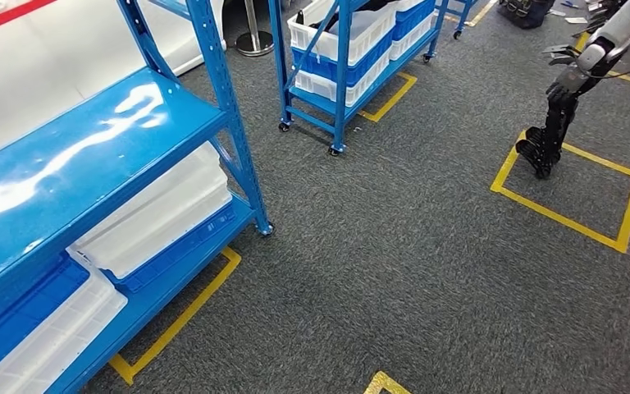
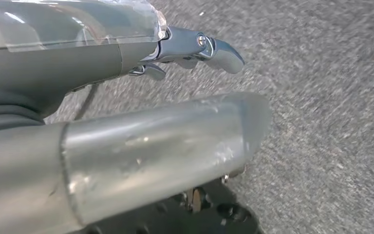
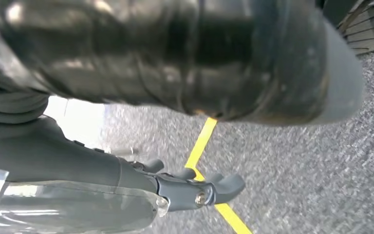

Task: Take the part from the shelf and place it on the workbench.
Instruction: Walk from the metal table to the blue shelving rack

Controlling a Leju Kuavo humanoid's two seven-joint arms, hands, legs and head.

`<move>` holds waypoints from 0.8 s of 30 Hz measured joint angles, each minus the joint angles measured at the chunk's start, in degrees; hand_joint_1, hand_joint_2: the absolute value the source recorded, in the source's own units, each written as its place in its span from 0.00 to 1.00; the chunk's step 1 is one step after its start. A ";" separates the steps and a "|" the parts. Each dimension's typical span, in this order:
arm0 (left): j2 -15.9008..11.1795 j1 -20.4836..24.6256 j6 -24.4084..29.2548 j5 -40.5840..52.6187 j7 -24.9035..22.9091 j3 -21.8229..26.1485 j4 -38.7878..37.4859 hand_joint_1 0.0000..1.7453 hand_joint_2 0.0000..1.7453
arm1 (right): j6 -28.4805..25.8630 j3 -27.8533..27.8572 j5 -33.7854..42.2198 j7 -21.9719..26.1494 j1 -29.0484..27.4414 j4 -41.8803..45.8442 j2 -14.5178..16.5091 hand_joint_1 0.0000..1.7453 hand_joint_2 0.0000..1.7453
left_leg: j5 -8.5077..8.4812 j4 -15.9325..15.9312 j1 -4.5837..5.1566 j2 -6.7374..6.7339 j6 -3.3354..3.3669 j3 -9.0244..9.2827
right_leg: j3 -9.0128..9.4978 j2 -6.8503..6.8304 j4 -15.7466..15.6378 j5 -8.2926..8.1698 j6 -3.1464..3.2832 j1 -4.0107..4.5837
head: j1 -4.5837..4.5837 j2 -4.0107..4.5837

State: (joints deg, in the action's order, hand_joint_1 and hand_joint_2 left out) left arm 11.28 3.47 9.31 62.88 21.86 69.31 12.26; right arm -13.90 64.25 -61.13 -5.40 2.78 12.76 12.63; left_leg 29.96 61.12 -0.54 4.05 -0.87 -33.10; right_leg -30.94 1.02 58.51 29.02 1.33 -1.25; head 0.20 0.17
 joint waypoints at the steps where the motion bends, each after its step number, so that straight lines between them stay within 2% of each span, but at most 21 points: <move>1: 0.00 0.05 0.00 0.00 0.00 0.00 0.00 0.00 0.00 | 0.00 0.01 0.00 -0.01 -0.06 0.01 -0.02 0.00 0.00 | 1.23 1.84 0.02 -1.40 -0.11 -0.86 | 0.02 -0.46 -0.07 -0.01 0.22 0.09 | 0.02 0.00; 2: 0.00 0.10 0.00 0.00 0.00 0.00 0.00 0.00 0.00 | 0.00 0.01 0.00 0.00 -0.11 0.01 -0.02 0.00 0.00 | 2.23 3.44 0.01 -2.18 -0.21 -1.62 | -0.01 -0.79 -0.08 -0.01 0.34 0.15 | 0.04 0.00; 4: 0.01 0.15 -0.01 0.00 0.00 0.00 0.00 0.00 0.00 | 0.01 0.01 0.00 -0.01 -0.19 -0.01 -0.02 0.00 0.00 | 3.51 6.09 -0.04 -2.67 -0.34 -2.88 | -0.05 -1.27 -0.05 0.04 0.42 0.26 | 0.04 0.00; 5: 0.02 0.10 -0.03 0.02 -0.01 0.00 0.00 0.00 0.00 | 0.01 0.01 0.00 -0.02 -0.21 -0.01 -0.02 0.00 0.00 | 3.89 8.12 -0.09 -3.03 -0.45 -3.80 | -0.03 -2.12 0.00 0.16 0.48 0.36 | 0.04 0.00; 6: 0.04 0.04 -0.05 0.03 -0.01 0.00 0.00 0.00 0.00 | 0.02 0.01 0.01 -0.03 -0.22 -0.02 -0.02 0.00 0.00 | 3.58 8.91 -0.13 -3.46 -0.51 -4.07 | 0.06 -3.12 0.06 0.31 0.52 0.46 | 0.04 0.00; 7: 0.05 -0.02 -0.07 0.05 -0.02 0.00 0.00 0.00 0.00 | 0.02 0.01 0.02 -0.05 -0.21 -0.02 -0.02 0.00 0.00 | 2.51 8.05 -0.14 -4.07 -0.48 -3.48 | 0.22 -4.21 0.10 0.50 0.50 0.57 | 0.04 0.00; 9: 0.04 -0.03 -0.09 0.07 -0.04 0.00 0.01 0.00 0.00 | 0.02 0.01 0.07 -0.14 -0.15 -0.02 -0.01 0.00 0.00 | -0.87 0.83 0.18 -6.51 0.17 0.33 | 0.72 -5.79 0.14 0.88 0.19 0.76 | 0.03 0.00; 10: 0.02 0.05 -0.09 0.07 -0.04 0.00 0.01 0.00 0.00 | 0.02 0.01 0.08 -0.19 -0.13 -0.02 0.00 0.00 0.00 | -1.72 -1.90 0.44 -7.51 0.61 1.67 | 0.92 -6.28 0.13 1.02 -0.06 0.83 | 0.02 0.00; 11: 0.01 0.09 -0.08 0.08 -0.04 0.00 0.02 0.00 0.00 | 0.02 0.01 0.09 -0.22 -0.08 -0.03 0.00 0.00 0.00 | -1.96 -3.27 0.70 -8.14 1.03 2.24 | 1.08 -6.76 0.09 1.12 -0.32 0.89 | 0.01 0.00; 13: -0.01 0.05 -0.07 0.09 -0.05 0.00 0.03 0.00 0.00 | 0.02 0.01 0.09 -0.26 0.17 -0.04 0.06 0.00 0.00 | -2.09 -3.75 0.84 -7.21 1.69 2.23 | 1.48 -7.71 -0.19 1.18 -0.91 0.94 | 0.01 0.00; 14: 0.00 -0.02 -0.05 0.09 -0.05 0.00 0.04 0.00 0.00 | 0.02 0.01 0.09 -0.28 0.28 -0.04 0.07 0.00 0.00 | -2.34 -4.19 0.67 -6.57 2.00 2.46 | 1.72 -7.39 -0.12 1.44 -1.24 0.91 | 0.00 0.00; 16: 0.03 0.00 -0.04 0.09 -0.08 0.00 0.04 0.00 0.00 | 0.02 0.02 0.09 -0.34 0.27 -0.05 0.08 0.00 0.00 | -2.99 -5.07 0.22 -5.34 2.74 2.95 | 0.89 -4.83 2.43 3.47 -1.76 0.77 | -0.04 0.00; 17: 0.04 0.06 -0.04 0.09 -0.09 0.00 0.04 0.00 0.00 | 0.02 0.03 0.09 -0.38 0.17 -0.06 0.07 0.00 0.00 | -3.20 -5.23 0.11 -4.78 2.96 3.00 | -0.59 -3.05 5.59 5.30 -1.91 0.58 | -0.07 0.00; 18: 0.04 0.12 -0.05 0.09 -0.10 0.00 0.04 0.00 0.00 | 0.02 0.04 0.09 -0.40 0.09 -0.06 0.06 0.00 0.00 | -3.29 -5.23 0.08 -4.16 3.13 2.88 | -2.56 -1.95 9.43 7.14 -2.01 0.49 | -0.08 0.00; 19: 0.04 0.15 -0.05 0.09 -0.11 0.00 0.04 0.00 0.00 | 0.02 0.05 0.09 -0.42 0.04 -0.06 0.06 0.00 0.00 | -3.31 -5.15 0.08 -3.46 3.19 2.79 | -4.48 -1.45 13.03 8.41 -2.14 0.43 | -0.08 0.00; 20: 0.04 0.13 -0.06 0.09 -0.11 0.01 0.04 0.00 0.00 | 0.02 0.07 0.09 -0.43 0.03 -0.06 0.05 0.00 0.00 | -3.29 -5.05 0.08 -2.70 3.18 2.76 | -5.78 -1.28 15.20 8.62 -2.26 0.38 | -0.07 0.00; 21: 0.04 0.09 -0.07 0.09 -0.11 0.01 0.04 0.00 0.00 | 0.02 0.07 0.09 -0.43 0.02 -0.06 0.05 0.00 0.00 | -3.22 -4.89 0.05 -1.89 3.11 2.76 | -6.05 -1.20 15.12 7.54 -2.35 0.30 | -0.07 0.00; 22: 0.05 0.06 -0.07 0.09 -0.11 0.01 0.04 0.00 0.00 | 0.02 0.07 0.09 -0.44 0.01 -0.06 0.05 0.00 0.00 | -3.11 -4.67 0.01 -1.02 2.98 2.79 | -5.22 -0.98 12.70 5.41 -2.38 0.17 | -0.07 0.00; 23: 0.08 0.05 -0.07 0.09 -0.11 0.01 0.04 0.00 0.00 | 0.02 0.07 0.09 -0.44 -0.02 -0.06 0.04 0.00 0.00 | -2.94 -4.38 -0.04 -0.19 2.76 2.79 | -3.68 -0.28 8.77 2.98 -2.36 -0.03 | -0.07 0.00; 24: 0.10 0.06 -0.07 0.09 -0.11 0.00 0.04 0.00 0.00 | 0.02 0.08 0.09 -0.44 -0.08 -0.07 0.04 0.00 0.00 | -2.72 -4.04 -0.03 0.54 2.46 2.67 | -2.19 0.92 5.12 1.27 -2.33 -0.16 | -0.08 0.00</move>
State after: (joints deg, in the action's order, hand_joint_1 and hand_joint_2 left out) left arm 11.38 3.53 9.24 62.97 21.75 69.31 12.31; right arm -13.88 64.34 -61.05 -5.84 2.70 12.69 12.67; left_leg 27.24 57.08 -0.57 4.59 1.59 -30.43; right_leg -33.13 1.94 63.62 30.28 -1.00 -1.41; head 0.13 0.17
